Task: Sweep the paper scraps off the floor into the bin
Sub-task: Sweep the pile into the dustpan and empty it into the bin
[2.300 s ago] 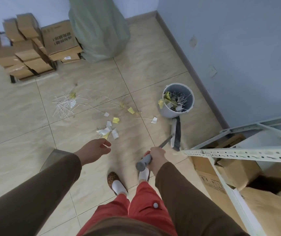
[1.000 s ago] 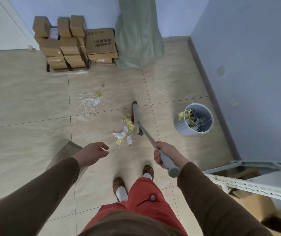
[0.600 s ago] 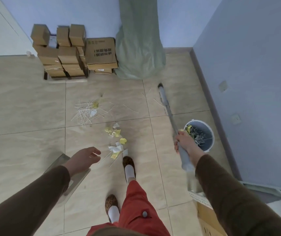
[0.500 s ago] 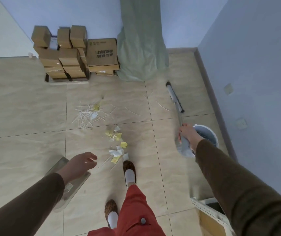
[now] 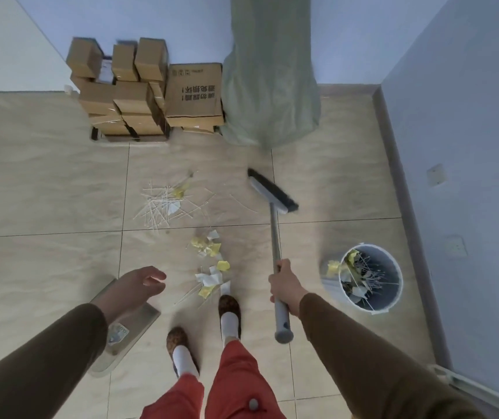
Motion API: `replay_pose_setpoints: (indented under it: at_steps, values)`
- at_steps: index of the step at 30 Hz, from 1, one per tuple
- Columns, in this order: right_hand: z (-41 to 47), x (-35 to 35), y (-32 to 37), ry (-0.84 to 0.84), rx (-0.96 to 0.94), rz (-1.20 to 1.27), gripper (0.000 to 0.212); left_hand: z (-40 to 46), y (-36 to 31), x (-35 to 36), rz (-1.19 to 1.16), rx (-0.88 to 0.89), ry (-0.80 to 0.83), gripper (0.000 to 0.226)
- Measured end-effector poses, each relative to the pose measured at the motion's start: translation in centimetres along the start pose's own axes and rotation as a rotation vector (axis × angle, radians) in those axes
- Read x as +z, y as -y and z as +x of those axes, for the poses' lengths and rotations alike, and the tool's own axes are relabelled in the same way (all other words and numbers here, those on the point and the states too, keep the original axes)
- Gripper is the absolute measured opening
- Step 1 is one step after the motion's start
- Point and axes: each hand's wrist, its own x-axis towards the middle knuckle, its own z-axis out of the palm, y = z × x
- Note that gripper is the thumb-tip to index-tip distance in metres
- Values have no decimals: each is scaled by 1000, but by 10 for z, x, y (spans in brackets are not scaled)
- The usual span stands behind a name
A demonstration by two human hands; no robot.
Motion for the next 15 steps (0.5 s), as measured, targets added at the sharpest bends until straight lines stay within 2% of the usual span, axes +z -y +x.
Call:
replay_pose_setpoints:
  at_steps: [3,8,11,15]
  values:
    - [-45,2,-17,69,12,29,36,4,-10,0,-41,4,11,19]
    - [-99,-39,-18,193,72,136,29,0,-13,1,-93,20,41,16]
    - [-117,-48,-5,218,-39,-11,30,-5,-8,-5,-129,30,23,21]
    - [-90,-32,51,150,-220,-284,33,-11,16,-15,-166,16,-36,23]
